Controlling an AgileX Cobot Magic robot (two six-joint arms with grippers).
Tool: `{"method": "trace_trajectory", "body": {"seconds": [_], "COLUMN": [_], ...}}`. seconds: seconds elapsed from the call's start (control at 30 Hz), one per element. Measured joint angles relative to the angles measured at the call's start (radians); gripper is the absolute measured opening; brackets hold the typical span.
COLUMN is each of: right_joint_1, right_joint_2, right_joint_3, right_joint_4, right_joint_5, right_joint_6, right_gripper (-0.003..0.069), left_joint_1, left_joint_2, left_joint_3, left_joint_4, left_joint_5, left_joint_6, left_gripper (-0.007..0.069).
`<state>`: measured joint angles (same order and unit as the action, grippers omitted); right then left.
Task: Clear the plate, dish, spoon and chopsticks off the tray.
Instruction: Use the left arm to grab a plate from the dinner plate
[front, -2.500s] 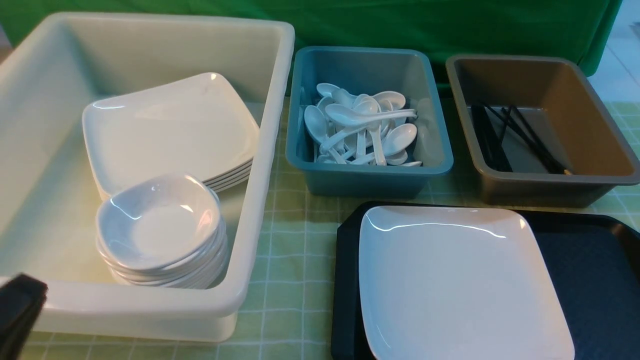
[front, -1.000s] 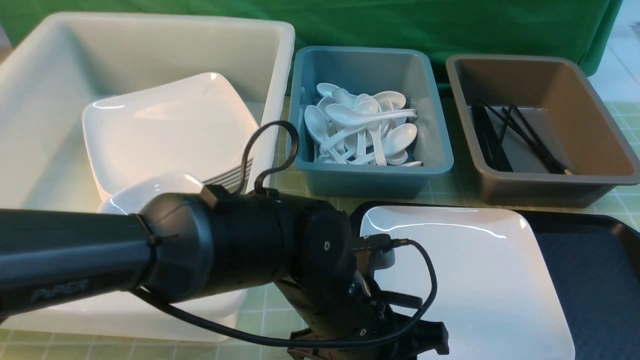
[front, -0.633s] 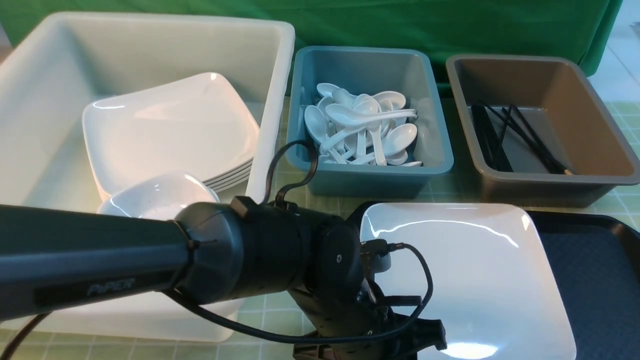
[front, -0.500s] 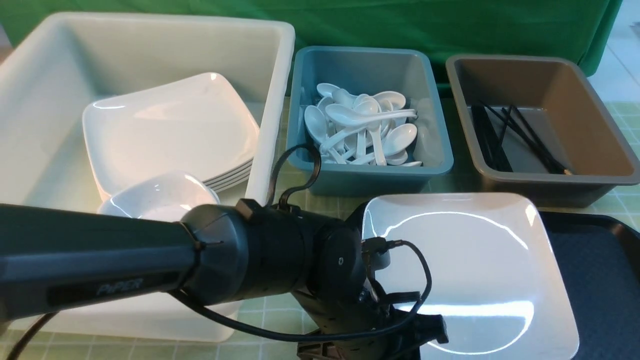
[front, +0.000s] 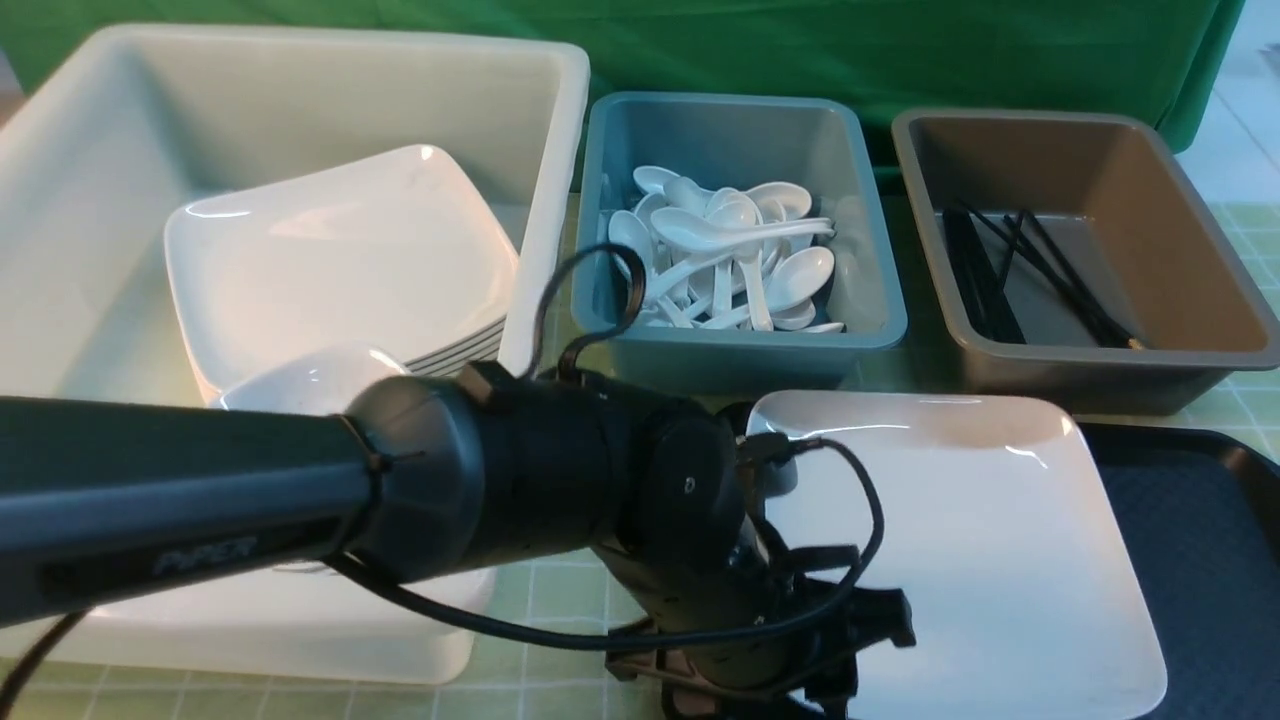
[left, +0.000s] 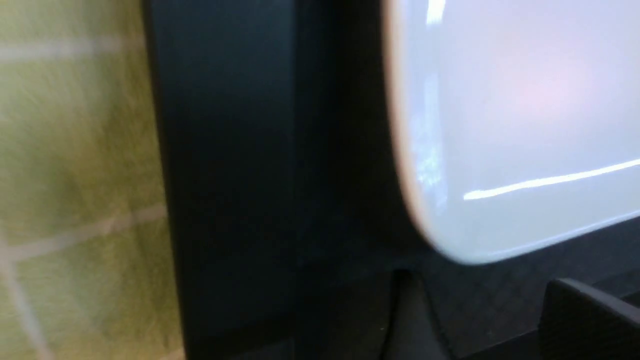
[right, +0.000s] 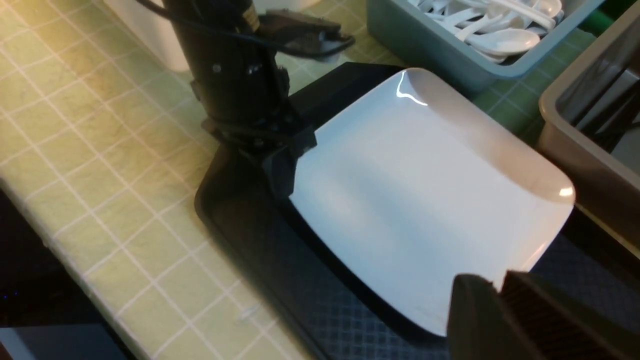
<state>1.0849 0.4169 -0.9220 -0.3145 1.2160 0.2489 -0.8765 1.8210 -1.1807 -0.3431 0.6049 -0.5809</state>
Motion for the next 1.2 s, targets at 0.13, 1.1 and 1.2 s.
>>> {"method": "trace_trajectory", "body": {"seconds": [0.13,1.1,1.2], "right_joint_1": [0.0,0.0,0.0], "right_joint_2": [0.0,0.0,0.0], "right_joint_3": [0.0,0.0,0.0], "right_joint_4": [0.0,0.0,0.0], "right_joint_5": [0.0,-0.002,-0.002], "right_joint_6": [0.018,0.044,0.044], "right_gripper": [0.007,0.0071,0.0071], "left_joint_1": [0.0,0.0,0.0], "left_joint_2": [-0.007,0.113,0.113], "left_joint_3": [-0.002,-0.002,-0.002], "left_joint_4": [0.086,0.041,0.032], "left_joint_5": [-0.005,-0.299,-0.287], "left_joint_6": [-0.079,-0.07,-0.07], "left_gripper": [0.0324,0.0402,0.0307]}}
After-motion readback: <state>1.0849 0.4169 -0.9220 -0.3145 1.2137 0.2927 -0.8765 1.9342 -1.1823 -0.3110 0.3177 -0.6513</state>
